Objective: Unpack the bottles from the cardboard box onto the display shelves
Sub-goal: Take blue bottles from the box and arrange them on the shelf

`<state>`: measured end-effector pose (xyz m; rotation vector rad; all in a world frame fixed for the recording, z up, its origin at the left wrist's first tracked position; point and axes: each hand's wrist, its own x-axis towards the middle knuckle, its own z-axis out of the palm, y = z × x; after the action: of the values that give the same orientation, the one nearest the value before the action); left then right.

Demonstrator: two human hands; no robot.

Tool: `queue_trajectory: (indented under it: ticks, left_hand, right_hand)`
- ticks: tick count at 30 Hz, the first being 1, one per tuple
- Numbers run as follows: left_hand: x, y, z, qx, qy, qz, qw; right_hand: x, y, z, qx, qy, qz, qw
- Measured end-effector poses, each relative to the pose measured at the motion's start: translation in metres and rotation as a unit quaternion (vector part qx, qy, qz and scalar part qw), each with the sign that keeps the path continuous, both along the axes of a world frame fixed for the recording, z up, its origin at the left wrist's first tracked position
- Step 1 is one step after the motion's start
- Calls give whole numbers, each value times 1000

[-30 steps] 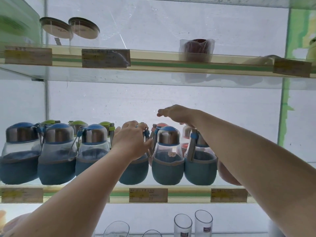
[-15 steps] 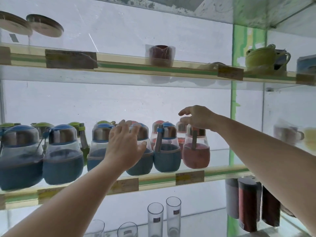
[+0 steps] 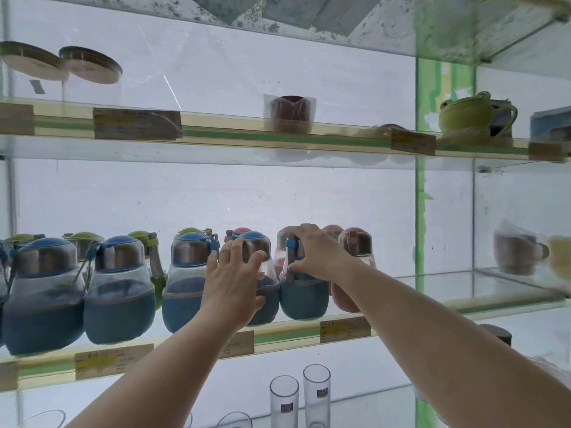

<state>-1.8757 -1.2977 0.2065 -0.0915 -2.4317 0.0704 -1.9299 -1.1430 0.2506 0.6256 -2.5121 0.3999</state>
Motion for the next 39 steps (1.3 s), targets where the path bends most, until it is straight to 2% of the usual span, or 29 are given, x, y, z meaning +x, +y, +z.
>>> queue_trajectory:
  ticks: [11, 14, 17, 19, 22, 25, 27, 32, 35, 37, 39]
  left_hand:
    - [-2, 1, 1, -9, -11, 19, 1000]
    - [-3, 3, -2, -4, -10, 22, 1000]
    - [0, 5, -6, -7, -1, 25, 1000]
    - [4, 5, -9, -3, 6, 18, 1000]
    - [11, 3, -10, 11, 1, 8, 1000]
    - [18, -3, -9, 6, -9, 13, 1000]
    - [23, -9, -9, 3, -16, 21, 1000]
    - [42, -31, -7, 26, -25, 36, 999]
    - [54, -46, -5, 50, -39, 55, 996]
    - [59, -55, -2, 57, -42, 72, 995]
    - [63, -60, 3, 55, -36, 86, 994]
  right_hand:
    - [1, 16, -4, -14, -27, 54, 998]
    - [7, 27, 0, -71, 28, 58, 995]
    - [4, 57, 10, -88, 82, -32, 992]
    - [-2, 78, 11, -44, 34, -100, 993]
    - [-7, 93, -1, -65, -51, -67, 994]
    - [-10, 91, -12, -111, -7, -55, 992]
    - [-9, 86, -10, -96, 3, -70, 993]
    - [-4, 79, 6, -22, -79, -121, 989]
    - [8, 59, 14, -3, -38, -207, 978]
    - [16, 36, 18, -6, 11, -183, 983]
    - [23, 7, 18, -16, 28, -102, 994]
